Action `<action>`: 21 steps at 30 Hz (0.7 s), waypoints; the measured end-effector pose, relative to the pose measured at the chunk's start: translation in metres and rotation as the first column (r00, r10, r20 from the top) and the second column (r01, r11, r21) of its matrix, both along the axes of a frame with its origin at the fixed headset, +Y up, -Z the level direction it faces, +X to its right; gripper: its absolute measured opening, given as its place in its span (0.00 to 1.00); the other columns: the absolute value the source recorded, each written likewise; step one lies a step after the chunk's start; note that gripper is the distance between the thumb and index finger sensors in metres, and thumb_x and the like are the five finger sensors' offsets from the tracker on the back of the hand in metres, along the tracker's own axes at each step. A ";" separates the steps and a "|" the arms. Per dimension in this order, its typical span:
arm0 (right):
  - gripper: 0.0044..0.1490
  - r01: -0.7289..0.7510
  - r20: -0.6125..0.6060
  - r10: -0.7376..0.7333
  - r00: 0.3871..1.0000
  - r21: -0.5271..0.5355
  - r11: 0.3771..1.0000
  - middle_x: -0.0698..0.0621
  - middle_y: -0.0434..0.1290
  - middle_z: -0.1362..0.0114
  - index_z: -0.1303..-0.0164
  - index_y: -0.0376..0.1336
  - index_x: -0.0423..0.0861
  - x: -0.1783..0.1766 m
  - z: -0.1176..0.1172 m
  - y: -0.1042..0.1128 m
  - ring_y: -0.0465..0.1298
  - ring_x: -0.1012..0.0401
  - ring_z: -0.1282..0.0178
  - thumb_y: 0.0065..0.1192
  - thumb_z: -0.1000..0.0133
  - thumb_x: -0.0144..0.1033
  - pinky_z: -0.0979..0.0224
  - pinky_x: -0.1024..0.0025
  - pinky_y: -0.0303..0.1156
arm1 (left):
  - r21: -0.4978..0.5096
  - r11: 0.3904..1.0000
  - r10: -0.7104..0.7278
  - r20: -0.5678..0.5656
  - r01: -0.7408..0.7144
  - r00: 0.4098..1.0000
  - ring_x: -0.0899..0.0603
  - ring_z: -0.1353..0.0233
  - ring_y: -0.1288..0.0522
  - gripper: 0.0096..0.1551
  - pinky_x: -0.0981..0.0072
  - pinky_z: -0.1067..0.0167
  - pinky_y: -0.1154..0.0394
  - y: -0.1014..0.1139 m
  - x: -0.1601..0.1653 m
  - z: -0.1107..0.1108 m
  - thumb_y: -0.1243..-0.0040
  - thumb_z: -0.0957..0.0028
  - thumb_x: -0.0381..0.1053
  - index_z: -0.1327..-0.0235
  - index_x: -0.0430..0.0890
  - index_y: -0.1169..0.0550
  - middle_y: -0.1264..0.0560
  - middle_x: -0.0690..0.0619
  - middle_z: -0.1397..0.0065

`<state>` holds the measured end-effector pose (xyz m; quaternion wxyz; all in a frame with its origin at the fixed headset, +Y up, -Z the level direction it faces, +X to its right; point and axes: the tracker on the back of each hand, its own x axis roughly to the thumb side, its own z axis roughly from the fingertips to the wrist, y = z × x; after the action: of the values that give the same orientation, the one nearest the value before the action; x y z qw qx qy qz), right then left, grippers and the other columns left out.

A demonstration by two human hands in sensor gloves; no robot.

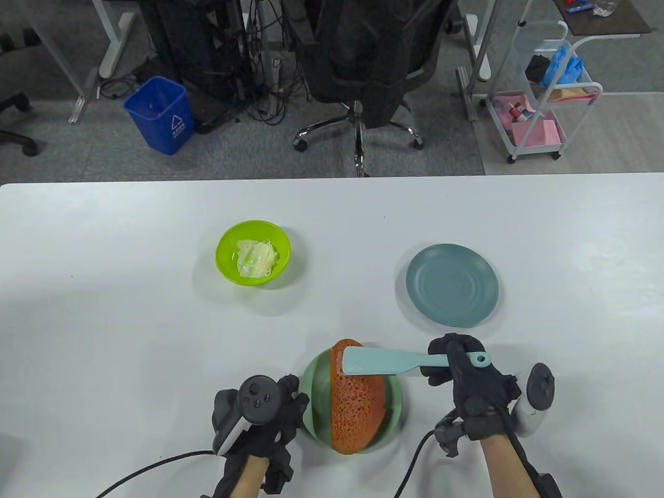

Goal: Dip dessert spatula into salad dressing and spread onto bread slice

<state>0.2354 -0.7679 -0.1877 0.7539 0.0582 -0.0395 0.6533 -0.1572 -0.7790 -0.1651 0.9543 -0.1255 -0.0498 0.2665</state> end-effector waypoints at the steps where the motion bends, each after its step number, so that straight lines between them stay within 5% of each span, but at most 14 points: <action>1: 0.23 -0.001 0.003 0.001 1.000 0.002 1.000 0.37 0.68 0.32 0.35 0.63 0.45 0.001 0.001 0.001 0.80 0.37 0.48 0.63 0.33 0.46 0.48 0.52 0.78 | 0.000 1.000 0.000 0.000 0.000 1.000 0.52 0.68 0.10 0.30 0.67 0.69 0.13 0.000 0.000 0.000 0.33 0.37 0.55 0.30 0.37 0.22 0.13 0.55 0.55; 21: 0.22 0.049 0.124 -0.055 0.991 0.048 0.998 0.39 0.69 0.34 0.37 0.63 0.46 0.028 0.013 0.005 0.80 0.37 0.51 0.61 0.33 0.47 0.50 0.53 0.78 | 0.003 1.000 -0.006 -0.003 0.006 1.000 0.52 0.68 0.10 0.30 0.67 0.69 0.13 0.000 0.000 0.000 0.33 0.36 0.55 0.30 0.37 0.22 0.13 0.55 0.55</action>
<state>0.2629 -0.7629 -0.1746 0.7653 0.0328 -0.1028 0.6346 -0.1568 -0.7790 -0.1650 0.9553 -0.1240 -0.0486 0.2639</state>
